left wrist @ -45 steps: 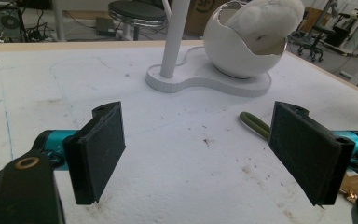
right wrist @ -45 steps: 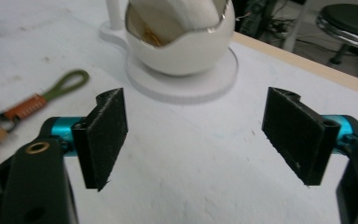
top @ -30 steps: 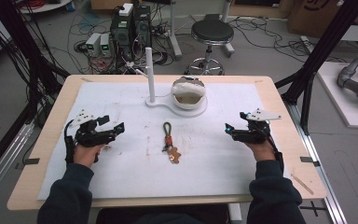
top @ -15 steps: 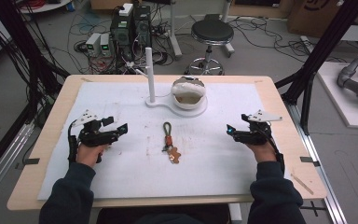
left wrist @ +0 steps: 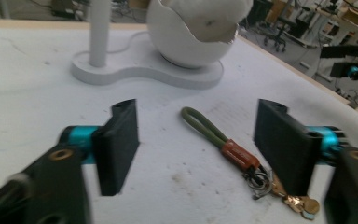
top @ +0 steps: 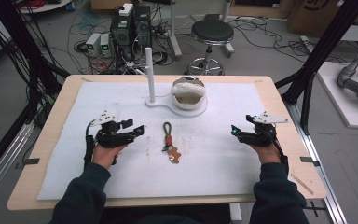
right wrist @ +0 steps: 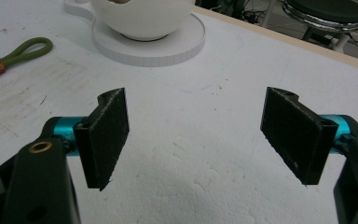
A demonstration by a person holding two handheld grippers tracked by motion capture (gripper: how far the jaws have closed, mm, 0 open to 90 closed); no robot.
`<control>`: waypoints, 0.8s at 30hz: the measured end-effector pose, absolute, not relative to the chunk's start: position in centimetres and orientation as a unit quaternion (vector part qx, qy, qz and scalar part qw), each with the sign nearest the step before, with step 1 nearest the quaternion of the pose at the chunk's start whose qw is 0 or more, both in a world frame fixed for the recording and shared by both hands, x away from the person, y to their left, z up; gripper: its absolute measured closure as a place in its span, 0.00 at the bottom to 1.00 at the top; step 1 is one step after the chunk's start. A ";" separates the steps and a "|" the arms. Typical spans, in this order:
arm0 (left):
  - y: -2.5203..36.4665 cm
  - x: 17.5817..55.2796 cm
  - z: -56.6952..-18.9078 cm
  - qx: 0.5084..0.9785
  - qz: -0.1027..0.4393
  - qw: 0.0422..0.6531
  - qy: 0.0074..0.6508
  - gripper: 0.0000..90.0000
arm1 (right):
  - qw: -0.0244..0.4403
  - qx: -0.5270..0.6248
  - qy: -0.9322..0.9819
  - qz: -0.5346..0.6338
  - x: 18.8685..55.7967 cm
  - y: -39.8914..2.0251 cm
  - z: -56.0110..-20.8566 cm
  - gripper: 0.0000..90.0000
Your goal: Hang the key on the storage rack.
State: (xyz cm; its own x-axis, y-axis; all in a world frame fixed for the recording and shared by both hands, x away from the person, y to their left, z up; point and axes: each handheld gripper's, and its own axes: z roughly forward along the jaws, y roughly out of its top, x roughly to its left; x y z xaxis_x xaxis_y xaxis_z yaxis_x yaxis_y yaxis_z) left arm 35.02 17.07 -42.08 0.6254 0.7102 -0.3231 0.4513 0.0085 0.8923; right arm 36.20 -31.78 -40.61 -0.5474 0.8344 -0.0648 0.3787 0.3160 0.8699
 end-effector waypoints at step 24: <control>5.1 36.5 -44.7 0.808 0.163 0.377 0.423 0.55 | 0.256 0.387 0.778 0.423 36.4 -31.5 -40.9 0.27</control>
